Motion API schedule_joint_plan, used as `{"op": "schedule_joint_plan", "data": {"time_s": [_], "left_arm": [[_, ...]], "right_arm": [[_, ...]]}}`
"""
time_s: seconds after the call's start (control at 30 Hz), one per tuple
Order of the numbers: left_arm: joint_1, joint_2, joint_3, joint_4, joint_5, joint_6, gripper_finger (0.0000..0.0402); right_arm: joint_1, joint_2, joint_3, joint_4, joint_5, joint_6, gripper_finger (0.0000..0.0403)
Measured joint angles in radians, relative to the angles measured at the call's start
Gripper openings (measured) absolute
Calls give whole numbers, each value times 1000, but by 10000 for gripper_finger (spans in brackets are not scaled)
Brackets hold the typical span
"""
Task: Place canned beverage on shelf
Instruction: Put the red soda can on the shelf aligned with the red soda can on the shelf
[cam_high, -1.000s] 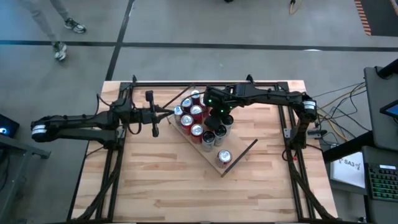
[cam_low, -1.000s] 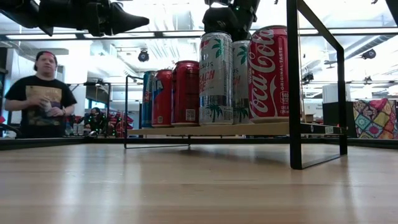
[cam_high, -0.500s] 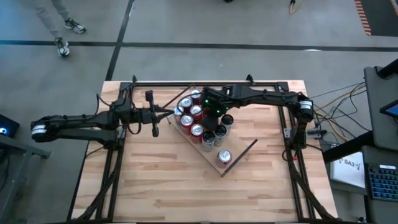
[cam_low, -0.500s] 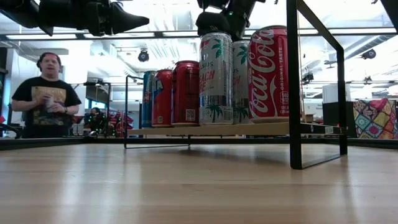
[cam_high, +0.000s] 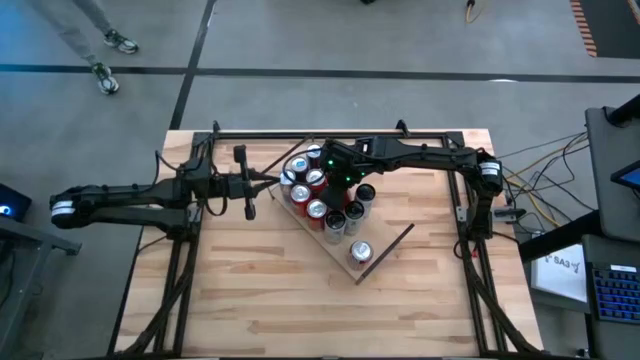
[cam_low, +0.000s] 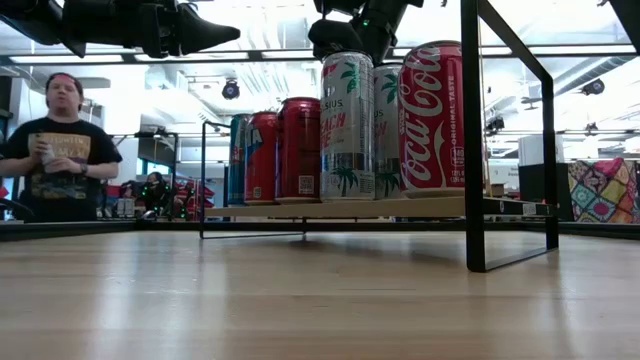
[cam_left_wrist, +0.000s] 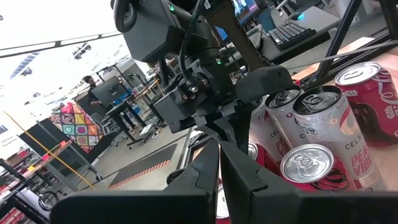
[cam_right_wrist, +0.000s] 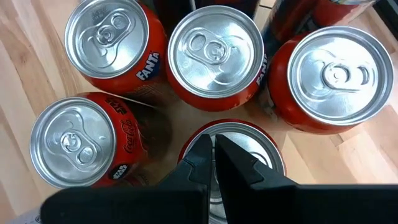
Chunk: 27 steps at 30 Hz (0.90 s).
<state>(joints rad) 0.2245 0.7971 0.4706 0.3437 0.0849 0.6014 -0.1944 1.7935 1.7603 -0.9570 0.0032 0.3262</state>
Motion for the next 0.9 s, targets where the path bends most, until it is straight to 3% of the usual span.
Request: {"op": "schedule_joint_plan", "data": {"time_s": [0.9], "left_arm": [[0,0,0,-1,0,0,0]], "right_arm": [[0,-8,2,-36,50,15,13]]}}
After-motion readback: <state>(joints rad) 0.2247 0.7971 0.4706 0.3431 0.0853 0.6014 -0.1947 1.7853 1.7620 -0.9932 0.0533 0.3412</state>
